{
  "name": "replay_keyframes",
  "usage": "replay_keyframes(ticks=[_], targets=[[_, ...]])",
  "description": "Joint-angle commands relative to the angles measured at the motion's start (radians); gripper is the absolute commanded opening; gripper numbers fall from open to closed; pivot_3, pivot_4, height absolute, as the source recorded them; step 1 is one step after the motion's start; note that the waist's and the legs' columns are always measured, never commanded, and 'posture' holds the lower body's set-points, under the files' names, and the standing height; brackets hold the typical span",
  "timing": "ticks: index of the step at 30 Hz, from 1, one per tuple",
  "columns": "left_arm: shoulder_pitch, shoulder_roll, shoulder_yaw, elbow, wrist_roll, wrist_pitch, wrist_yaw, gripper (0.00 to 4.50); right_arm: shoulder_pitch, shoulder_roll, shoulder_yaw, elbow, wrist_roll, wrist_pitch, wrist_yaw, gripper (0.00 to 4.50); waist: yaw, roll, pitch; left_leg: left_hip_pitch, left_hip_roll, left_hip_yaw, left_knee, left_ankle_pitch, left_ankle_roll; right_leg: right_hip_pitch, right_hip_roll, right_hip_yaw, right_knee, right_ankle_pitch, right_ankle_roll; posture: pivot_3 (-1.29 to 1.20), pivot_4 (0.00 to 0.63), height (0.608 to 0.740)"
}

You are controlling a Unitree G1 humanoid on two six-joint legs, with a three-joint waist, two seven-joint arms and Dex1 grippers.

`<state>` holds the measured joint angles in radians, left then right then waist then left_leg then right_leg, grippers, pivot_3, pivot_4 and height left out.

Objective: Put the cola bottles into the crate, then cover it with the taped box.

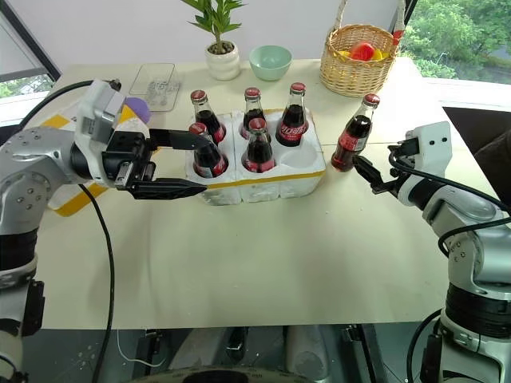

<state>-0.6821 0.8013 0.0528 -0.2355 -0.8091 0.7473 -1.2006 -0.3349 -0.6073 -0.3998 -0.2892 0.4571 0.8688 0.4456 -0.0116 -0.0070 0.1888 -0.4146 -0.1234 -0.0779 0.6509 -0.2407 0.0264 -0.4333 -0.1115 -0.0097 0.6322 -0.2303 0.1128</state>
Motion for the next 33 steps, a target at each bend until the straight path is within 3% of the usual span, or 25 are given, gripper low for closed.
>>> replay_keyframes(ticks=[1, 17, 19, 22, 28, 33], targets=[[-0.026, 0.006, 0.003, -0.006, 0.017, -0.028, -0.015, 4.5, -0.047, 0.009, 0.026, 0.056, -0.03, -0.086, -0.015, 4.47, 0.001, 0.0, 0.0, 0.0, 0.0, 0.0, 0.0, 0.0, 0.0, 0.0, 0.0, 0.0, 0.0, 0.0, 0.0, 0.0, 0.15, 0.732], [0.016, 0.035, 0.036, -0.033, 0.025, -0.031, -0.007, 4.5, -0.317, 0.08, 0.158, 0.602, -0.124, -0.381, 0.037, 4.47, -0.001, 0.0, 0.0, 0.0, 0.0, 0.0, 0.0, 0.0, 0.0, 0.0, 0.001, 0.0, 0.0, 0.0, 0.0, 0.0, 0.15, 0.732], [0.015, 0.036, 0.038, -0.038, 0.021, -0.027, -0.002, 4.5, -0.331, 0.085, 0.164, 0.633, -0.13, -0.405, 0.04, 3.95, -0.001, 0.0, 0.0, 0.0, 0.0, 0.0, 0.0, 0.0, 0.0, 0.0, 0.001, 0.0, 0.0, 0.0, 0.0, 0.0, 0.15, 0.732], [0.016, 0.037, 0.04, -0.041, 0.018, -0.024, 0.003, 4.5, -0.329, 0.085, 0.154, 0.607, -0.108, -0.422, 0.067, 2.79, -0.001, 0.0, 0.0, 0.0, 0.0, 0.0, 0.0, 0.0, 0.0, 0.0, 0.001, 0.0, 0.0, 0.0, 0.0, 0.0, 0.15, 0.732], [0.035, 0.038, 0.046, -0.053, 0.014, -0.024, 0.01, 4.5, -0.288, 0.059, 0.113, 0.458, -0.049, -0.411, 0.103, 2.83, -0.001, 0.001, 0.001, 0.0, 0.0, 0.0, -0.001, 0.0, 0.0, -0.001, 0.001, 0.0, 0.0, 0.0, 0.0, 0.0, 0.15, 0.732], [0.039, 0.03, 0.043, -0.055, 0.008, -0.021, 0.016, 4.5, -0.325, 0.035, 0.045, 0.245, 0.128, -0.313, 0.157, 2.83, -0.001, 0.002, 0.001, -0.001, 0.0, 0.0, -0.001, 0.0, 0.0, -0.001, 0.001, 0.001, 0.0, 0.0, 0.0, 0.0, 0.15, 0.732]])
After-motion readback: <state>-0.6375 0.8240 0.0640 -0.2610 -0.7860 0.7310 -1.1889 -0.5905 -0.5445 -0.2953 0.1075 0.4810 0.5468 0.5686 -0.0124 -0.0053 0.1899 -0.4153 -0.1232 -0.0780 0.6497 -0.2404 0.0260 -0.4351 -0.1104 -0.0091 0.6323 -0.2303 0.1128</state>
